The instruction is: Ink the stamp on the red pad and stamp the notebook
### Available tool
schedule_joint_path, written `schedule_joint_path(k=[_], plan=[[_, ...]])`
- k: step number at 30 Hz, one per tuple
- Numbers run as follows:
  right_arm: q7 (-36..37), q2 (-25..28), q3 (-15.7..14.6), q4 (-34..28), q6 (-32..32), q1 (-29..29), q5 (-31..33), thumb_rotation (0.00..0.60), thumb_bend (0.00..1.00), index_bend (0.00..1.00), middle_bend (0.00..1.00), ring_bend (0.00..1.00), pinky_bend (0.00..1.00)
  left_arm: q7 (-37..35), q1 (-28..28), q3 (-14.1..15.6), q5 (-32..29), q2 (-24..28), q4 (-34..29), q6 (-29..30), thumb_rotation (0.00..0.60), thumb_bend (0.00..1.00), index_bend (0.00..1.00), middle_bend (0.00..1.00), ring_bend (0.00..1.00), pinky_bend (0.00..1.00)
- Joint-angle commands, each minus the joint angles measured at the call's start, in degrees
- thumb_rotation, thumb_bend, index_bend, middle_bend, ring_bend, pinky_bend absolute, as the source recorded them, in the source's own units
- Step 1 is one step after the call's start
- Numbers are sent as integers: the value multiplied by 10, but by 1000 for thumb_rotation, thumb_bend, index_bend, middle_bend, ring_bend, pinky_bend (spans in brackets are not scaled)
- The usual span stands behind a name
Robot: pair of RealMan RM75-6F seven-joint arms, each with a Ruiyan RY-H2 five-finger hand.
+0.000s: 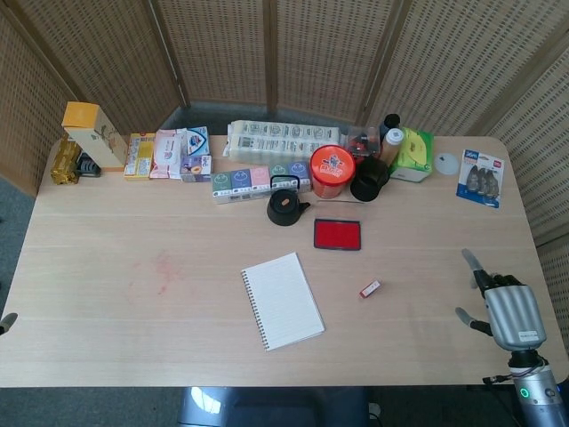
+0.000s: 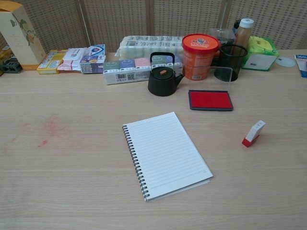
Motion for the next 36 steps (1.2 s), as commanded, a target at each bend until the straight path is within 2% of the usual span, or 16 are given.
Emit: schedule_joint_path(k=[1, 6, 9, 14, 21, 29, 36], plan=[[-3, -6, -7, 7, -17, 10, -7, 586, 0, 0, 790, 856, 980, 1, 0, 0, -2, 0, 0, -1, 600, 6, 0, 0, 9, 0], [-23, -7, -20, 3, -70, 39, -19, 600, 11, 0, 861, 968, 1000, 4, -3, -2, -8, -1, 0, -8, 600, 5, 0, 0, 9, 0], [-27, -9, -23, 2, -94, 55, -25, 600, 51, 2, 890, 1000, 1000, 5, -4, -3, -10, -1, 0, -11, 600, 5, 0, 0, 9, 0], [-16, -15, -27, 7, -131, 86, -39, 600, 137, 117, 918, 1000, 1000, 6, -6, -4, -16, -1, -1, -14, 600, 5, 0, 0, 9, 0], [-22, -15, -28, -13, -180, 120, -35, 600, 218, 223, 917, 1000, 1000, 5, -7, -6, -22, -1, 0, -19, 600, 6, 0, 0, 9, 0], [-40, -34, -22, -24, -229, 154, -19, 600, 246, 279, 904, 1000, 1000, 4, -9, -7, -26, 0, -1, -25, 600, 5, 0, 0, 9, 0], [-38, -66, -9, 6, -263, 184, 4, 600, 276, 318, 903, 1000, 1000, 6, -10, -7, -28, 0, -2, -27, 600, 5, 0, 0, 9, 0]])
